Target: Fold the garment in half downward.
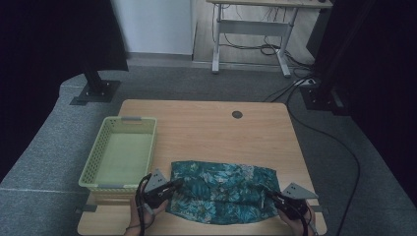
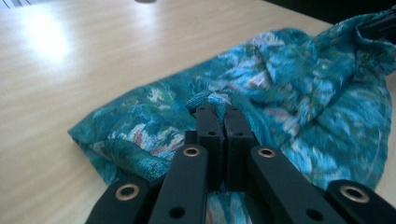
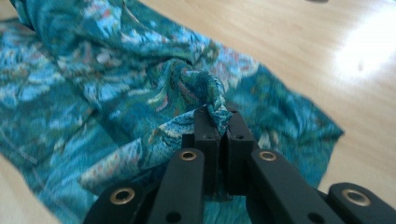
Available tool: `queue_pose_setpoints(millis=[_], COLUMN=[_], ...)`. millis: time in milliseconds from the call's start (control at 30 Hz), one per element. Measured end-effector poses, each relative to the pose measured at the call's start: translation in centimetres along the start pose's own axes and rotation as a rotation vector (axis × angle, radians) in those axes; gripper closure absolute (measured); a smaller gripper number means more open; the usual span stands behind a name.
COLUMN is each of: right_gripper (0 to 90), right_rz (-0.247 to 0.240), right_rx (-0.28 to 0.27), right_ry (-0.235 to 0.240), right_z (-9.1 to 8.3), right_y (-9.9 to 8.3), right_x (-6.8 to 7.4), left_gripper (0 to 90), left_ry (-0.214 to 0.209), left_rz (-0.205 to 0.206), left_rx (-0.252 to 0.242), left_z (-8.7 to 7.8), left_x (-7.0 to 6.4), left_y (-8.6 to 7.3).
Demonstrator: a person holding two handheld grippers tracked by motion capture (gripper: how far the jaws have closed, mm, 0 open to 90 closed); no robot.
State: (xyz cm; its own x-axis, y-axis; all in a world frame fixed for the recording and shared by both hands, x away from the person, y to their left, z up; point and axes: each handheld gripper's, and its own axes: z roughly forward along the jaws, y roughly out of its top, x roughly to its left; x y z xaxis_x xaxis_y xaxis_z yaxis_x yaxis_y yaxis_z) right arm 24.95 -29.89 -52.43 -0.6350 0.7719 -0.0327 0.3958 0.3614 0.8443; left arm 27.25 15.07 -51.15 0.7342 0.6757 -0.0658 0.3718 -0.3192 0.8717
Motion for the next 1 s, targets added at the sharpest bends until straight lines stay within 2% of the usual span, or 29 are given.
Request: queue_pose_setpoints(millis=[200,267,433,533,767,900,1000], right_gripper=[84.5,83.9,81.9,81.1,80.6,80.7,80.7], right_rz=[0.010,0.031,0.087,0.119,0.102,0.066,0.056], right_rx=[0.013,0.026,0.103,0.103,0.108,0.121,0.125], right_ry=[0.011,0.017,0.049,0.065,0.053,0.022,0.006], right_z=[-1.1,-1.1,-0.5,-0.5,-0.4,0.1,0.7], right_y=[-1.5,-2.1,-3.8,-4.1,-4.0,-3.6,-3.2], right_x=[-0.1,-0.4,-1.3,-1.7,-1.6,-1.4,-1.5], left_gripper=[87.4,87.1,86.5,85.9,84.0,84.1,83.9], left_ry=[-0.024,-0.034,-0.044,-0.048,-0.029,-0.013,0.005], left_rz=[-0.001,-0.002,-0.010,-0.011,0.017,0.016,0.011], left_rx=[0.033,0.053,0.098,0.120,0.187,0.202,0.203], left_z=[-0.2,0.0,0.7,0.9,2.1,2.7,3.1], left_x=[-0.6,-0.9,-1.1,-1.2,-1.6,-1.4,-0.6], left_y=[-1.4,-2.0,-2.8,-3.0,-3.4,-3.1,-2.8])
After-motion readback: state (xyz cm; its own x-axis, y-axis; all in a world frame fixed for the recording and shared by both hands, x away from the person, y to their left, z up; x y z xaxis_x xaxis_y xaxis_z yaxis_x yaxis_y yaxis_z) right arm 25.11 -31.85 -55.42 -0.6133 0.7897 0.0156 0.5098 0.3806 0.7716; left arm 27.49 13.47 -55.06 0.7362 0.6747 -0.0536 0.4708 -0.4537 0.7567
